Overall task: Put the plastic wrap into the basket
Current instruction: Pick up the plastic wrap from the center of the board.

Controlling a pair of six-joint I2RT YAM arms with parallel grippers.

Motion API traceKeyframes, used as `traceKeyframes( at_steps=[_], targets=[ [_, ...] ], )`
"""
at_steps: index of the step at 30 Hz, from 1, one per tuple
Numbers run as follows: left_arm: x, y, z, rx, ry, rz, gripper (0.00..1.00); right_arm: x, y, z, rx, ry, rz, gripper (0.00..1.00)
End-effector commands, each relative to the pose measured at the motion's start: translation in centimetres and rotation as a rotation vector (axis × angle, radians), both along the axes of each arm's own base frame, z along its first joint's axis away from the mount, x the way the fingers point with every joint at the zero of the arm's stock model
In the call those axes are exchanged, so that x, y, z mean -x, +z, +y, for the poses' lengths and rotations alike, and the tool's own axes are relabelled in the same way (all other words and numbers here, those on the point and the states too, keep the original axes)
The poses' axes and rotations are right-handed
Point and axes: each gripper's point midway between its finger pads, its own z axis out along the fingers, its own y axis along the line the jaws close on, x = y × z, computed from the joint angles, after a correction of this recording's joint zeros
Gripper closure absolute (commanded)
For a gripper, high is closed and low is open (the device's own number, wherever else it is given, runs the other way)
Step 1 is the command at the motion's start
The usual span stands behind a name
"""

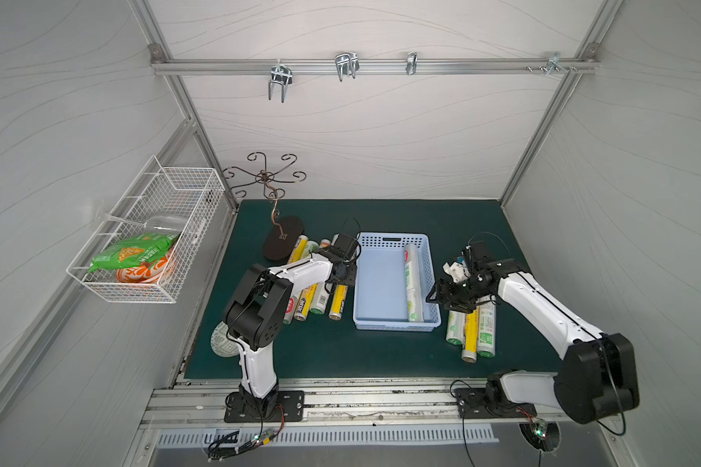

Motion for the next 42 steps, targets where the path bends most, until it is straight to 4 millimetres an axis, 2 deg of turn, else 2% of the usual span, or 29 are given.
traceKeyframes(
  at_steps=[1, 15, 19, 22, 25, 30, 34, 42],
  targets=[
    [-0.9, -0.9, -1.1, 0.021, -0.005, -0.004, 0.45, -0.1, 0.0, 0.2, -0.021, -0.005, 0.005, 0.26],
    [-1.0, -2.5, -1.2, 0.016, 0.012, 0.022, 0.53, 0.2, 0.8, -0.2, -0.011, -0.006, -0.014, 0.26],
    [-1.0, -2.2, -1.2, 0.021, 0.014, 0.017, 0.61, 0.2, 1.0, -0.2, -0.012, -0.005, -0.018, 0.26],
    [-1.0, -1.4, -1.3, 0.030, 0.013, 0.004, 0.63, 0.3, 1.0, -0.1, -0.013, -0.006, -0.015, 0.26],
    [-1.0, -0.1, -1.3, 0.042, 0.015, -0.015, 0.68, 0.3, 1.0, -0.2, -0.012, -0.006, -0.017, 0.26],
    [-0.7, 2.3, -1.0, 0.065, 0.036, -0.046, 0.70, 0.3, 1.0, -0.2, -0.013, -0.010, -0.016, 0.26],
    [-0.1, 4.4, -0.4, 0.080, 0.070, -0.064, 0.79, 0.3, 1.0, -0.1, -0.014, -0.010, -0.015, 0.26],
    [0.6, 8.0, 1.3, 0.051, 0.131, -0.101, 0.79, 0.4, 1.4, -0.1, -0.021, -0.013, -0.018, 0.26]
  ],
)
